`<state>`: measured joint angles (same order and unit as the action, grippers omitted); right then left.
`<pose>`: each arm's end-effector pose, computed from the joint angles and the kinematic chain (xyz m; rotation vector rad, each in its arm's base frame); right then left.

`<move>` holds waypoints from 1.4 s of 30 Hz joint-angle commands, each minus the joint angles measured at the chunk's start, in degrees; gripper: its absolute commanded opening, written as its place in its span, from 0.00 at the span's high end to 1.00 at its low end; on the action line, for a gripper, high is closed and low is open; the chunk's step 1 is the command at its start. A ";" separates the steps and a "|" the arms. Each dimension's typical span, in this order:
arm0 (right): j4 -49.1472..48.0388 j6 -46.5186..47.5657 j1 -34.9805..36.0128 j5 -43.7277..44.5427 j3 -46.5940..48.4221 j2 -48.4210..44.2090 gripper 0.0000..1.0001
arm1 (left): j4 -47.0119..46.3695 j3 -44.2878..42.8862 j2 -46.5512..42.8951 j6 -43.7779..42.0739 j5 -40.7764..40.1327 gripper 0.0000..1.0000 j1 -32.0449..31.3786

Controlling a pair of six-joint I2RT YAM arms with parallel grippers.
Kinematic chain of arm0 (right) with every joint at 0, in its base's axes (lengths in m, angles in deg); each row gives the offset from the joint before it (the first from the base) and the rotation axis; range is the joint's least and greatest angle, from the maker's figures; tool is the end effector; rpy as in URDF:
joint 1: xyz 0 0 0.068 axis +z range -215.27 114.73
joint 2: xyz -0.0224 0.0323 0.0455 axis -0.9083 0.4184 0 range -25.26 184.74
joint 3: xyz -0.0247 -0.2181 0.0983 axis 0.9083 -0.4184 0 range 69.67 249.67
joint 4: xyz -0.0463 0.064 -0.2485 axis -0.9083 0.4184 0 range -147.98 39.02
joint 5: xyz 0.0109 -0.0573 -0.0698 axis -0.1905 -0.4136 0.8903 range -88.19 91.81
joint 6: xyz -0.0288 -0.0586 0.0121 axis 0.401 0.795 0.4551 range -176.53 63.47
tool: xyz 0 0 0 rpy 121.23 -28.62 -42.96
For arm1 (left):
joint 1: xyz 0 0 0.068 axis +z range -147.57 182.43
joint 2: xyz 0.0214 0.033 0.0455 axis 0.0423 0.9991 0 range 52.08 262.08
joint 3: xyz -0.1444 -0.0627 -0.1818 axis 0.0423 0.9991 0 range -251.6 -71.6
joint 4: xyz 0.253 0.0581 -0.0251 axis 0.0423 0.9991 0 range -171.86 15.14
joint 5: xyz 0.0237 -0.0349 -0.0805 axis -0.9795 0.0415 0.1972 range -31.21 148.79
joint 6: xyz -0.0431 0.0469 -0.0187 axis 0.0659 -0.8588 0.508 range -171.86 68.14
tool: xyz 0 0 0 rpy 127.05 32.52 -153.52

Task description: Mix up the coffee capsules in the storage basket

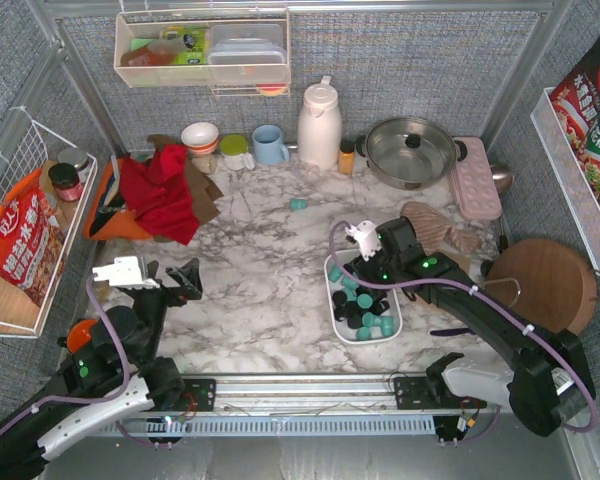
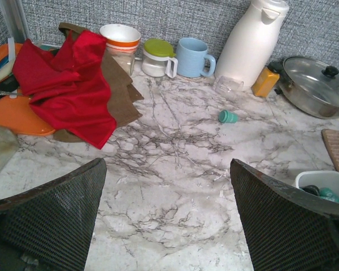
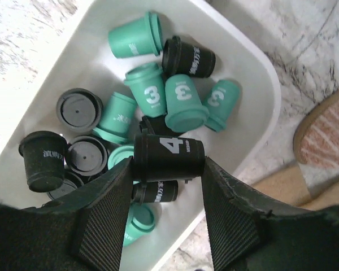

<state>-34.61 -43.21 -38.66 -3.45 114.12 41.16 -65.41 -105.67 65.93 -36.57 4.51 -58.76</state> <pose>0.2353 0.1232 0.1990 -0.8507 2.2109 0.2206 0.0901 -0.0750 0.3163 -0.1546 1.5349 -0.3497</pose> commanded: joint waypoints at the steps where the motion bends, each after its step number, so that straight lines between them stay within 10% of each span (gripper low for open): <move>1: 4.82 -2.82 0.24 5.94 1.60 0.37 0.44 | -0.71 -0.29 -1.04 0.56 -0.46 0.01 0.10; 13: 9.24 -2.26 0.45 7.58 7.20 0.14 0.30 | -0.01 -0.47 -1.51 1.10 -1.69 0.01 0.10; 16: 5.42 -3.59 0.56 8.98 9.57 0.35 0.01 | -0.25 -0.35 -1.08 0.85 -1.79 0.01 0.08; 25: -9.61 -2.23 -2.11 11.91 18.94 13.88 0.01 | -0.10 -0.32 0.22 0.62 -2.63 0.01 0.19; 42: -21.45 -30.10 5.46 20.50 50.27 54.50 0.13 | 0.60 -0.42 -0.31 0.26 -4.91 0.01 0.27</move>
<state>-52.81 -67.49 -35.86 10.30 159.54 89.85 -64.75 -105.73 66.39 -35.81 0.77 -58.61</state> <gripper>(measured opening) 0.870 0.992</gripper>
